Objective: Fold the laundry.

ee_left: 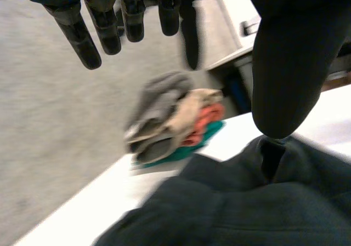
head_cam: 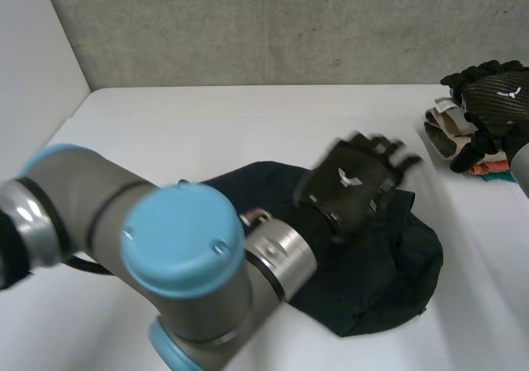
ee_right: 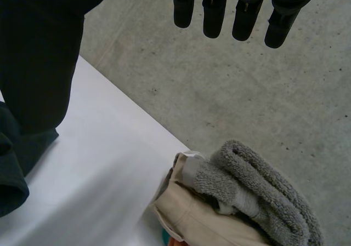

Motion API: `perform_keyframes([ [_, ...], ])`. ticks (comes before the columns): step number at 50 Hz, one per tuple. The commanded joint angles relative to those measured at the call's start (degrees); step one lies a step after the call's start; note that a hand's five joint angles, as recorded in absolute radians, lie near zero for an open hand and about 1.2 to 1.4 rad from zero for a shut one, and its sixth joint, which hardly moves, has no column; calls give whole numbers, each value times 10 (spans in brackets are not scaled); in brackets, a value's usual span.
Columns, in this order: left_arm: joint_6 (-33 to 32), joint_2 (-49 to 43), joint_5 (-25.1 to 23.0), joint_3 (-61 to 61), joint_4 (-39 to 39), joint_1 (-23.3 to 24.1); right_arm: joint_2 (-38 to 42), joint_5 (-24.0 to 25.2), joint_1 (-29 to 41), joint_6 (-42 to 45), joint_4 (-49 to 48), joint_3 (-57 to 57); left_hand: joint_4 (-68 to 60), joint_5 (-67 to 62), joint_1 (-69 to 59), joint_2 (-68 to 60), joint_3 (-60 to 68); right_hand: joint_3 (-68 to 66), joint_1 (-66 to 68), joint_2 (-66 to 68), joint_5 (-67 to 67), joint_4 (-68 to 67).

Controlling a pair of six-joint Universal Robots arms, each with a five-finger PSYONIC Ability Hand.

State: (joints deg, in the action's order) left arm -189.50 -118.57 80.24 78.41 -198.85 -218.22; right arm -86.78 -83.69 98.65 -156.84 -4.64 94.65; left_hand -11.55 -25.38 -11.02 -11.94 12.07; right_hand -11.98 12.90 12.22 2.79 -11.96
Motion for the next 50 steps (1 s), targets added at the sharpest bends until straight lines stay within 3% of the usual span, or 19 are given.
perform_keyframes([
  [1, 18, 94, 44, 29, 4, -69, -2, 16, 11, 10, 3, -17, 15, 254, 10, 19, -21, 20, -29, -22, -28, 20],
  [6, 52, 182, 33, 68, 1, -127, -9, 17, 72, 15, 26, -40, 15, 254, 10, 19, -21, 20, -29, -22, -28, 20],
  [12, 103, 256, 4, 108, 5, -238, -1, 2, 173, 7, 114, -86, 15, 254, 10, 19, -21, 20, -29, -22, -28, 20],
  [16, 115, 253, -17, 130, 44, -322, 61, -22, 244, -29, 151, -123, 15, 254, 10, 19, -21, 20, -29, -22, -28, 20],
  [23, 112, 242, -23, 185, 121, -389, 194, -81, 303, -17, 141, -155, 15, 254, 10, 19, -21, -2, -7, 0, -6, -2],
  [30, 98, 241, -37, 240, 102, -413, 314, -174, 320, 73, 12, -178, 15, 254, 10, 19, -21, -96, 87, 94, 88, -96],
  [36, 94, 232, -44, 260, 86, -418, 383, -220, 319, 150, -77, -201, 15, 254, 10, 19, -21, -150, 141, 148, 142, -150],
  [37, 93, 230, -44, 261, 82, -417, 388, -224, 318, 159, -85, -204, 15, 254, 10, 19, -21, -188, 179, 186, 180, -189],
  [38, 88, 226, -45, 264, 73, -416, 390, -227, 319, 169, -99, -206, 15, 254, 10, 19, -21, -379, 369, 376, 371, -379],
  [40, 80, 221, -45, 264, 60, -413, 386, -225, 320, 169, -109, -205, 15, 254, 10, 19, -21, -645, 636, 643, 637, -645],
  [41, 75, 215, -44, 264, 52, -411, 381, -223, 320, 167, -113, -203, 15, 254, 10, 19, -21, -680, 671, 677, 672, -680],
  [45, 44, 181, -46, 257, 15, -400, 326, -203, 329, 141, -120, -174, 15, 254, 10, 19, -21, -680, 671, 678, 672, -680],
  [50, 5, 115, -46, 230, -7, -376, 229, -143, 341, 110, -114, -120, 15, 254, 10, 19, -21, -680, 671, 678, 672, -680],
])
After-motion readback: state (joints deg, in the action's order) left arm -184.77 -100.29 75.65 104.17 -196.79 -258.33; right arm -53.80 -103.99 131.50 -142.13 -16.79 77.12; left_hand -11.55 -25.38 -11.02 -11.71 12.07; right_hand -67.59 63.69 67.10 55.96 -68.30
